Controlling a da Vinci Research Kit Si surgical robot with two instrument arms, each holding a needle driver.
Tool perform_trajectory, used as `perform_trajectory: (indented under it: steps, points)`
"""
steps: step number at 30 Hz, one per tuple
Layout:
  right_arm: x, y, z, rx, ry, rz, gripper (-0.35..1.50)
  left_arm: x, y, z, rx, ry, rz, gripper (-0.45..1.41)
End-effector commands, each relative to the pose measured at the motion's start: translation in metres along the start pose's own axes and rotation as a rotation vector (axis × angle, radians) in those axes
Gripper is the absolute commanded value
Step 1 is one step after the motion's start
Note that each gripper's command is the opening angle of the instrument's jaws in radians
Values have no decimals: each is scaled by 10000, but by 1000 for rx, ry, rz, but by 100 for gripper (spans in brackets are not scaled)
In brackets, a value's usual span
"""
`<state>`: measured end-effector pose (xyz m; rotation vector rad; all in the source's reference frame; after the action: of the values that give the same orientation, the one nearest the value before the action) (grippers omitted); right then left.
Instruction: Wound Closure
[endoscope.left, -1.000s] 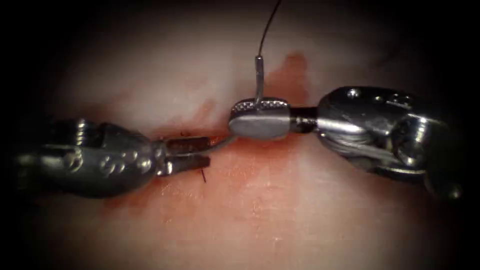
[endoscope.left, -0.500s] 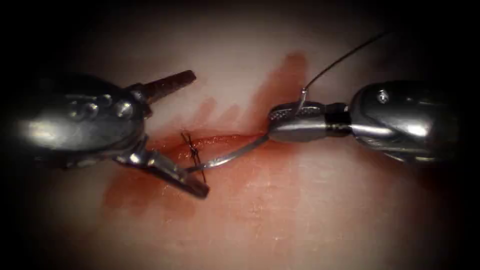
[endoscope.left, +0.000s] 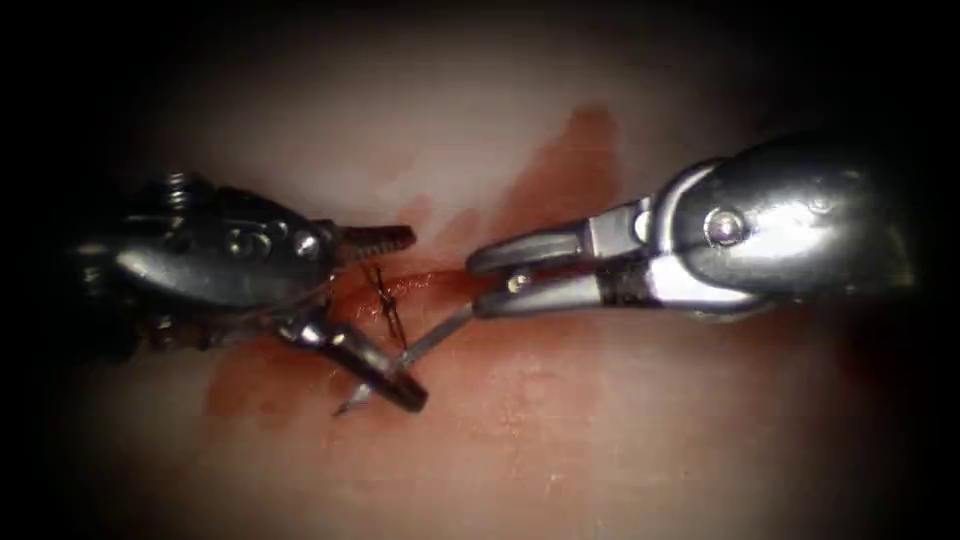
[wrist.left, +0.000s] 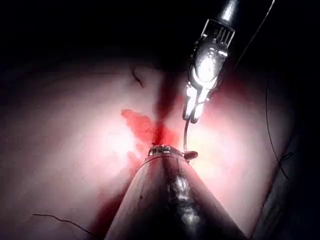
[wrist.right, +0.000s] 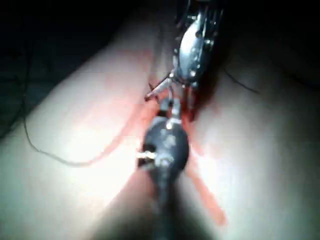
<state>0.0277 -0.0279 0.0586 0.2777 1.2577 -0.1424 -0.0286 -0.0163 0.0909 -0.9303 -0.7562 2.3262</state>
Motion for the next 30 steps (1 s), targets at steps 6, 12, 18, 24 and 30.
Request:
perform_trajectory:
  steps: [6, 12, 18, 24, 30]
  points:
    - [-1, -4, 11, 9, -21, -47, -35, -6, 3, 8, -33, -9, 28, 24]
    - [-1, -4, 12, 6, -16, -54, -35, -8, 7, 15, -66, -18, 58, -6]
    - [2, -5, 15, 4, -17, -54, -35, -7, 7, 14, -74, -21, 76, -45]
    - [9, 3, 8, -179, -36, 176, 130, -1, 5, 8, -18, 23, 25, -45]
    - [16, 2, 7, -369, -80, 282, 146, 12, 2, -3, 33, 148, -61, -45]
